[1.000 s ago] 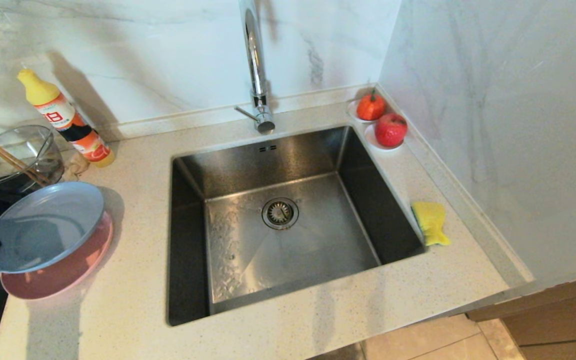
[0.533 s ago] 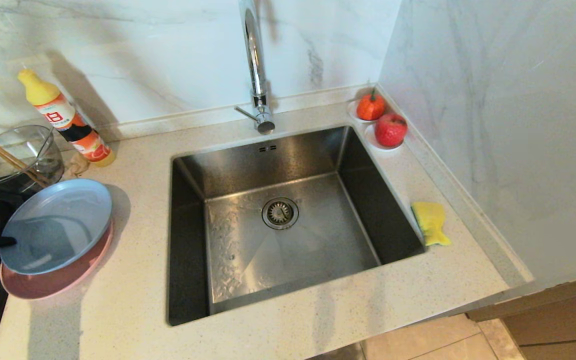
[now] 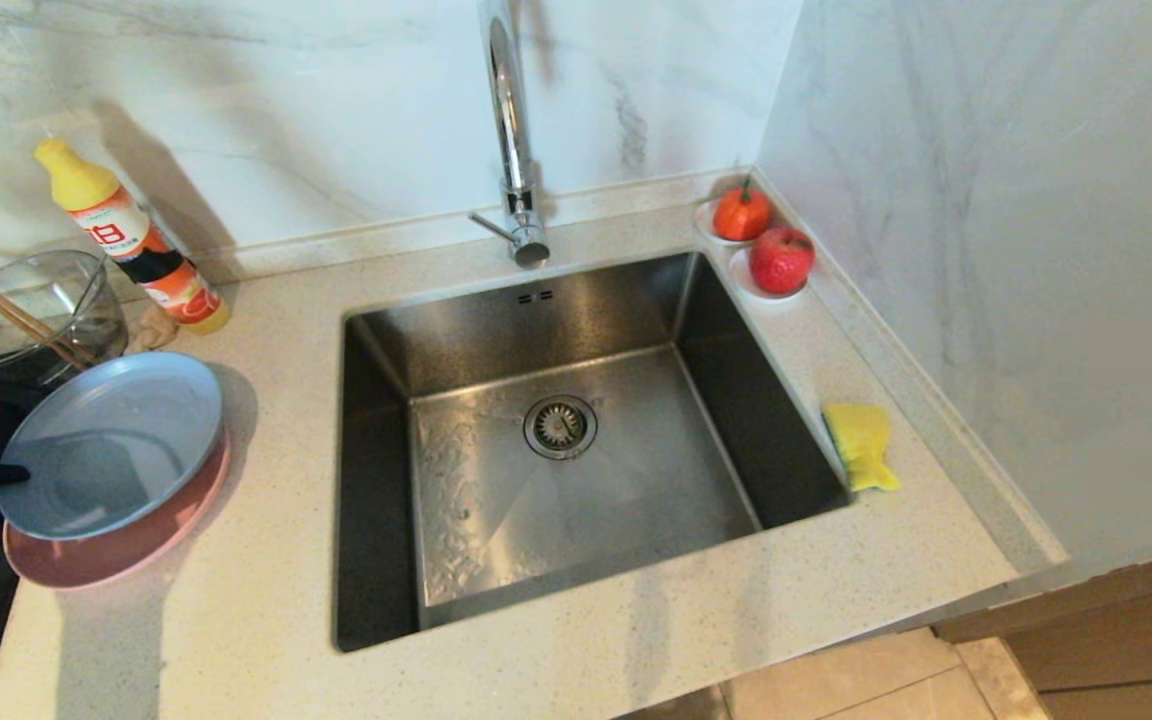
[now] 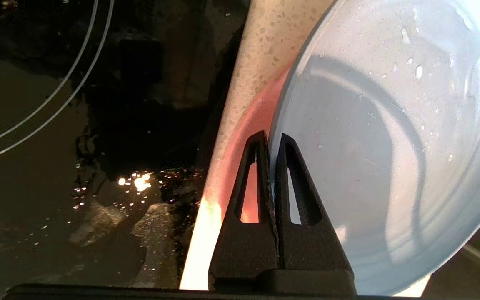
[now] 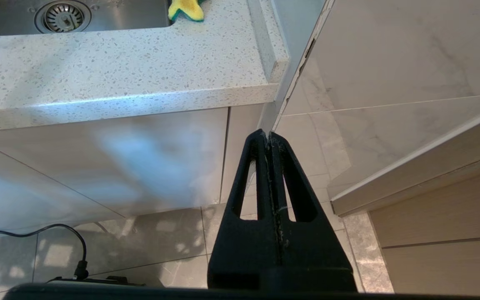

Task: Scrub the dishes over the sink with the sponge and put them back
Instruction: Place the plate on the plate

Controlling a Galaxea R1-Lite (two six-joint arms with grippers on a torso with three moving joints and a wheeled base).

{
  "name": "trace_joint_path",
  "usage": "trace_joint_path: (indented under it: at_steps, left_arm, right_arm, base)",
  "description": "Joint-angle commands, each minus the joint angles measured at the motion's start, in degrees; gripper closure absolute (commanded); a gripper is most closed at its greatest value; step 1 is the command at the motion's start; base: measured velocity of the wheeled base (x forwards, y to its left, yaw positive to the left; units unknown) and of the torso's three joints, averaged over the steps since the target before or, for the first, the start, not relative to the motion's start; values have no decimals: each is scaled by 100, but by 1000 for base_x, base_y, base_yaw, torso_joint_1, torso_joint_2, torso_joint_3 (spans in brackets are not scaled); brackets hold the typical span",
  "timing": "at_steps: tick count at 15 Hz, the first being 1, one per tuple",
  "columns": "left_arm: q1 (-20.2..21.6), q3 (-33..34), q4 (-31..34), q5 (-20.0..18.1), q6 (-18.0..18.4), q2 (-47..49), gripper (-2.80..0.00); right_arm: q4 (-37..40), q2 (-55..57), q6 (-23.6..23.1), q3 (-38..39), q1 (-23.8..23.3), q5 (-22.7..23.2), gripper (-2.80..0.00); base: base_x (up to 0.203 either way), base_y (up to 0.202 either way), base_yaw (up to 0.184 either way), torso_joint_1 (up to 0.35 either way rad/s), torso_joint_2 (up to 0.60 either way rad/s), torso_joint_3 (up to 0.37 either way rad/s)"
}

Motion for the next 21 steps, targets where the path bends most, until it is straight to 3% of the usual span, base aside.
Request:
trace_joint_path:
  at_steps: [1,6,14,19,21]
  left_arm:
    - [14,131,10,-3,34,-11,0]
    - [67,552,-96,16,307,-12,0]
    - [201,1027,-125,-22,292,-484,0]
    - [385,1433,-147,-11,700,-439,0]
    - [392,1439,-148,-10,703,-407,0]
  right_arm:
    - [0,0,-8,1,1,4,0]
    - [0,-1,0,1,1,4,0]
    - [0,6,-1,1,1,4,0]
    - [0,-1,0,1,1,4,0]
    - [0,-1,0,1,1,4,0]
  base:
    - [0,0,0,0,0,0]
    - [0,0,0,0,0,0]
    - [0,0,0,0,0,0]
    - [0,0,0,0,0,0]
    - [0,0,0,0,0,0]
